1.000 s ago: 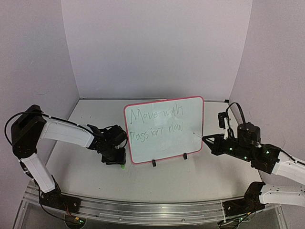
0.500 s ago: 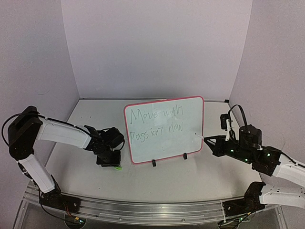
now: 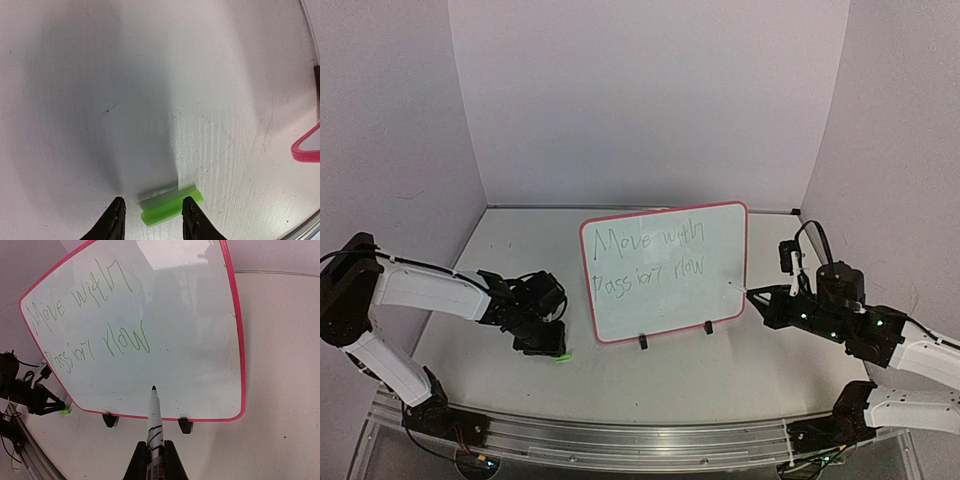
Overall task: Write a sentence on the whiteboard
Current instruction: Pick up the pen cap from the center of the board.
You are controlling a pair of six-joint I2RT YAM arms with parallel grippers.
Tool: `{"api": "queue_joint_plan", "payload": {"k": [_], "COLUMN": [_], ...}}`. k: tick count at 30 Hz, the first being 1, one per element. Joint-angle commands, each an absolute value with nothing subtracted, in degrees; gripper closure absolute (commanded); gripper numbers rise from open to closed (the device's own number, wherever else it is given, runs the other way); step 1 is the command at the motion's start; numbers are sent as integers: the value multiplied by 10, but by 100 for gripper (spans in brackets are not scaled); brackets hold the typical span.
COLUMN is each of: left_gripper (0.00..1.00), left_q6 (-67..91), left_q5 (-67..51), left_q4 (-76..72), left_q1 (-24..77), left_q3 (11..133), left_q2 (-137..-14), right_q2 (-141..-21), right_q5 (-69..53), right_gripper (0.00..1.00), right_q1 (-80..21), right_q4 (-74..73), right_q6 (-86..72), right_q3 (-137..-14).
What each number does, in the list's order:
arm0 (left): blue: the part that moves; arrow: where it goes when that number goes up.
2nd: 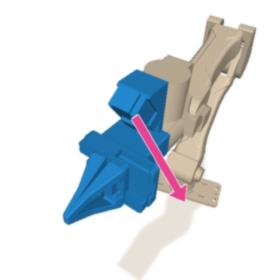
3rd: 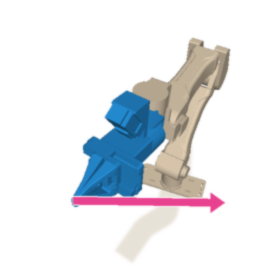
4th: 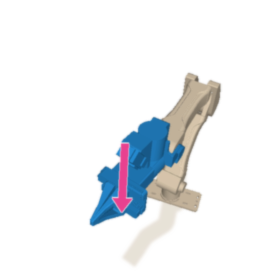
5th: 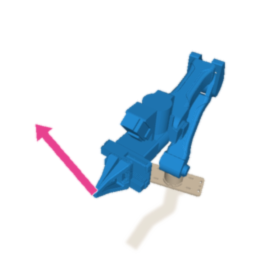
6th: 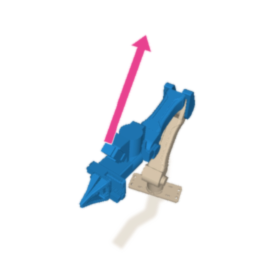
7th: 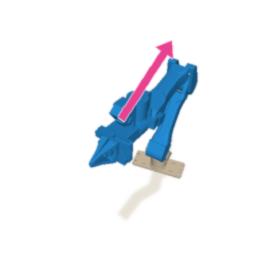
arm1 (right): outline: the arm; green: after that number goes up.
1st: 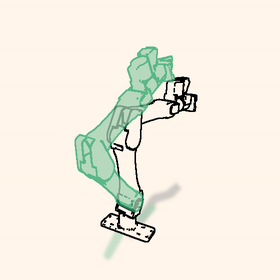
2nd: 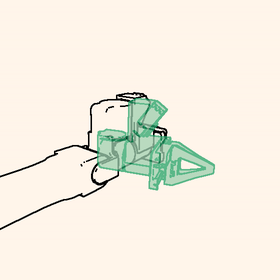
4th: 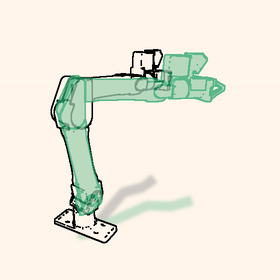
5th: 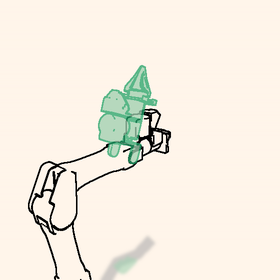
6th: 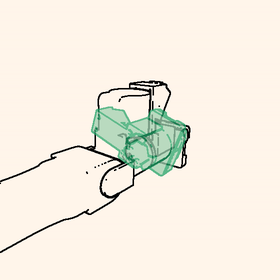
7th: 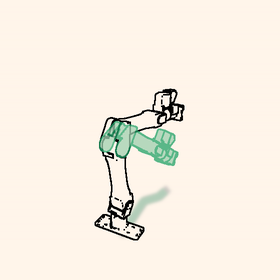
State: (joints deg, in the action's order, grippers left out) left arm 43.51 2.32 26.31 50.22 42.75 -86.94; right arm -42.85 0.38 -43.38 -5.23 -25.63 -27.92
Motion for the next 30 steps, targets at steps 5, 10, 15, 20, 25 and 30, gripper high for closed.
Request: {"api": "queue_joint_plan", "payload": {"k": [5,10,15,20,25,30], "left_gripper": [62,62,62,63,63,64], "left_q6": [330,291,274,272,264,254], "left_q5": [-22,-26,-59,-94,-120,-115], "left_q4": [182,174,154,152,159,168], "left_q1": [504,504,504,507,517,523], "left_q3": [392,390,386,369,362,366], "left_q2": [-836,-844,-853,-844,-844,-852], "right_q2": [-421,-424,-428,-430,-437,-448], "right_q5": [4,5,4,5,5,-6], "right_gripper": [100,100,100,100,100,100], "right_q1": [-431,-431,-431,-431,-431,-431], "right_q4": [-36,-36,-36,-36,-36,-35], "right_q6": [-268,-271,-275,-278,-279,-279], "right_q3": [-280,-282,-283,-282,-285,-288]}}
